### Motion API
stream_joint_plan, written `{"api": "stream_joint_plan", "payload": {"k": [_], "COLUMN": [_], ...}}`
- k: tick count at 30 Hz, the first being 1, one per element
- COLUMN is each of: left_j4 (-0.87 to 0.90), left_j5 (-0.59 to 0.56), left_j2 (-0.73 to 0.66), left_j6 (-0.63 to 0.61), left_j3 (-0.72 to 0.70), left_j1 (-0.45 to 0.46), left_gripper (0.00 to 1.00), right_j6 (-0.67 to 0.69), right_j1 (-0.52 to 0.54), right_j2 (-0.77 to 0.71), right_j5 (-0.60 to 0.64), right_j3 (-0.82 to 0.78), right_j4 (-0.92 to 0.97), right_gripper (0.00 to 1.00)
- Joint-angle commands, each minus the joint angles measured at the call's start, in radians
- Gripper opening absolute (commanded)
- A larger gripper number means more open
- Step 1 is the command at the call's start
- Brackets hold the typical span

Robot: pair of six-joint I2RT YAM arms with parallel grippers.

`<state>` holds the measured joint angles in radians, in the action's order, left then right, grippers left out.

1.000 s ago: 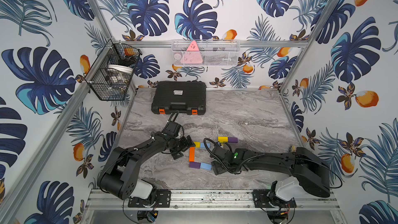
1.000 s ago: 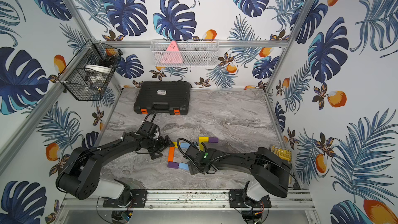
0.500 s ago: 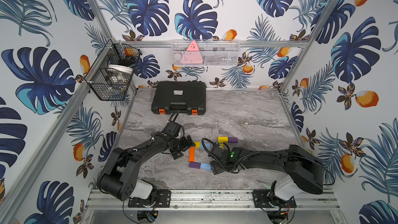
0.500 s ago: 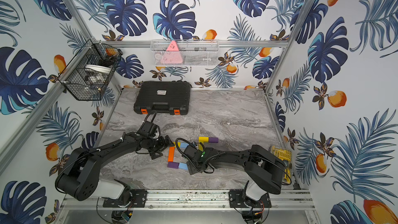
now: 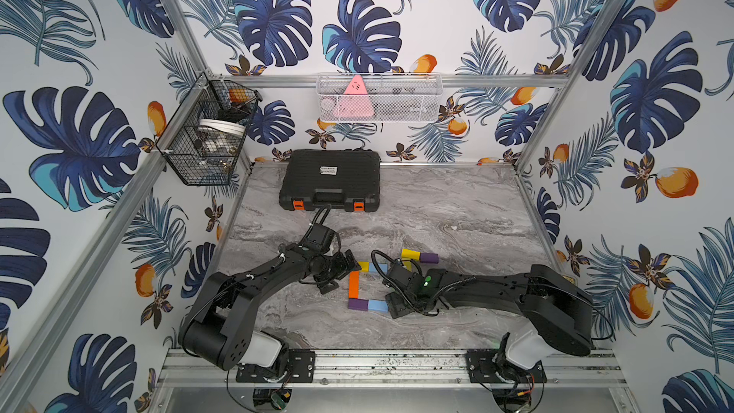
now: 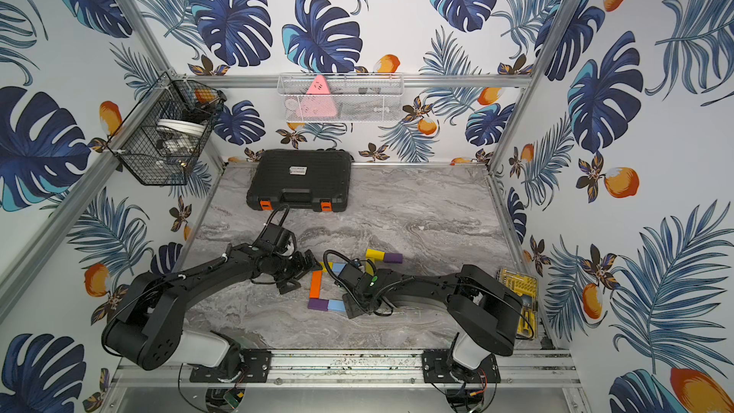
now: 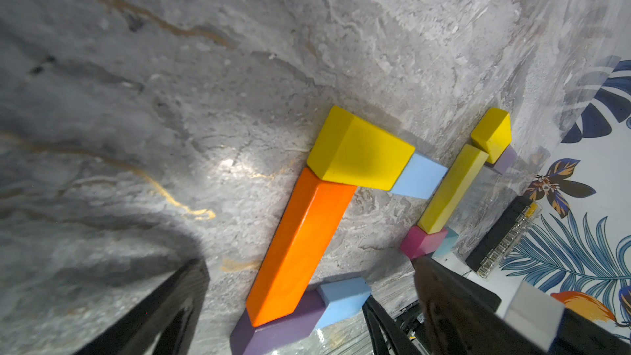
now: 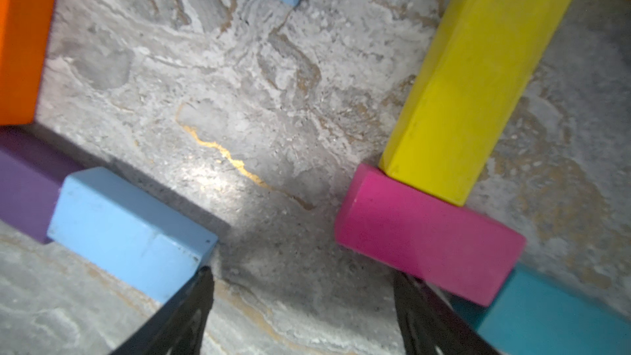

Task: Assemble the letter c with building blocks
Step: Assemble the building block at the center of the board.

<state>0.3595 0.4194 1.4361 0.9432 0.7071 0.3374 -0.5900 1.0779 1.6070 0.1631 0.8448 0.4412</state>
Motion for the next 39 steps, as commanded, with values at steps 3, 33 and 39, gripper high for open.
{"api": "stream_joint_plan", "payload": {"k": [3,33,39], "left_j4": [0.006,0.011,0.029], "left_j5": [-0.007,-0.013,-0.024], "left_j2": [0.001,0.004,0.010], "left_j6": [0.008,0.010,0.001], "left_j3": [0.002,0.014,0.032], "left_j1": [0.002,0.008,0.009], "left_gripper": [0.99,0.99,0.99], "right_j6": [0.005,0.025,0.029], "right_j1": [-0.003,-0.018,-0.018], "right_j2": [0.009,0.035,-0.030], "right_j5": [-0.015,-0.050,-0.046], "right_j3": [0.004,0.025,0.038], "right_j4": [-0.009,-0.027,0.005], "right_gripper": [0.84,0.84,0.86]}}
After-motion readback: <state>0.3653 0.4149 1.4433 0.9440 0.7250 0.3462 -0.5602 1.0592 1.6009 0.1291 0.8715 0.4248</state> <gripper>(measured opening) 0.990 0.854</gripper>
